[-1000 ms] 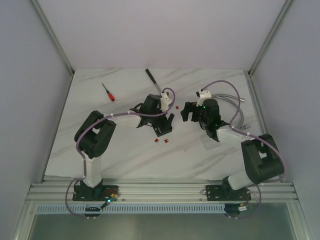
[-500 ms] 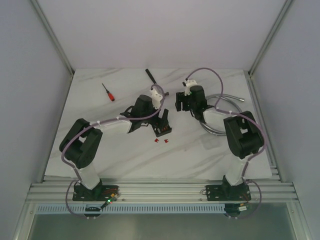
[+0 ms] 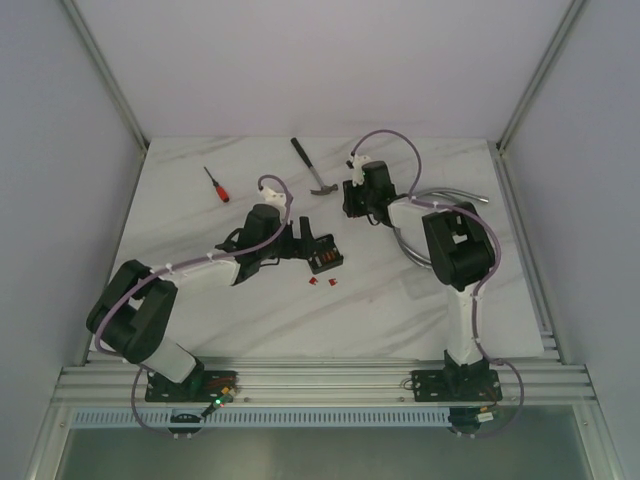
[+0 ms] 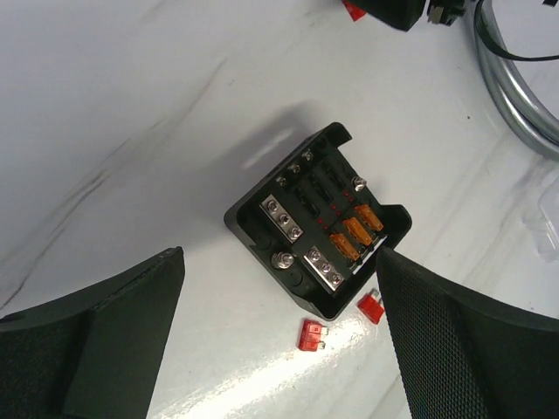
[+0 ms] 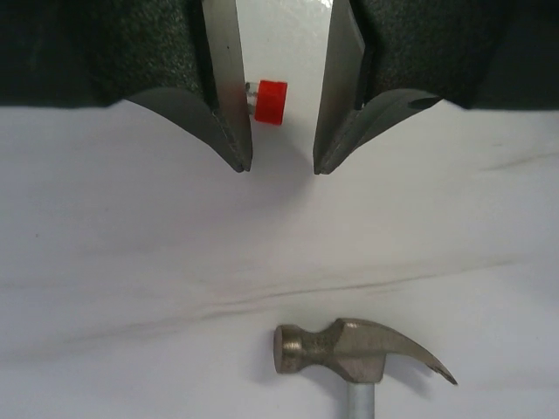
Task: Snap on the fuse box
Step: Move the fuse to the center of the board.
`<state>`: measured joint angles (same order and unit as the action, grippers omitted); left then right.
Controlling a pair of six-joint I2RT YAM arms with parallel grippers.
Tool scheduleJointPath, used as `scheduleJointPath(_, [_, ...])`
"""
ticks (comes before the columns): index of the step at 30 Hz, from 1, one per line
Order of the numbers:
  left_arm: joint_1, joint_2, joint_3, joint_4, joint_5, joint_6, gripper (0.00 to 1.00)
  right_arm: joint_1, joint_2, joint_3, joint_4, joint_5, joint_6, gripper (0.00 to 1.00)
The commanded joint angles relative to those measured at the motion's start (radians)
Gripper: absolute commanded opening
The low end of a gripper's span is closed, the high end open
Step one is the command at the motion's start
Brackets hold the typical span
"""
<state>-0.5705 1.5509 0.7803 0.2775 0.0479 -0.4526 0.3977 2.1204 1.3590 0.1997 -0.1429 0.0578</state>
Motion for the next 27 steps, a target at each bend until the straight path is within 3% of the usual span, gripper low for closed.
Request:
scheduleJointPath(1, [0.000,-0.007,-0.020,0.032,-0.016,-0.057,1.00,0.008,0.031,0.044,-0.084,-0.033,-0.001,0.40])
scheduleJointPath(14, [0.000,0.055,0.004,0.050,0.075,-0.108,1.00,0.022,-0.148,-0.221,-0.123,-0.017,0.078,0.37])
scheduleJointPath(27, [-0.001,0.123,0.042,0.062,0.117,-0.114,1.00,0.068,-0.257,-0.293,-0.214,0.040,0.102,0.39])
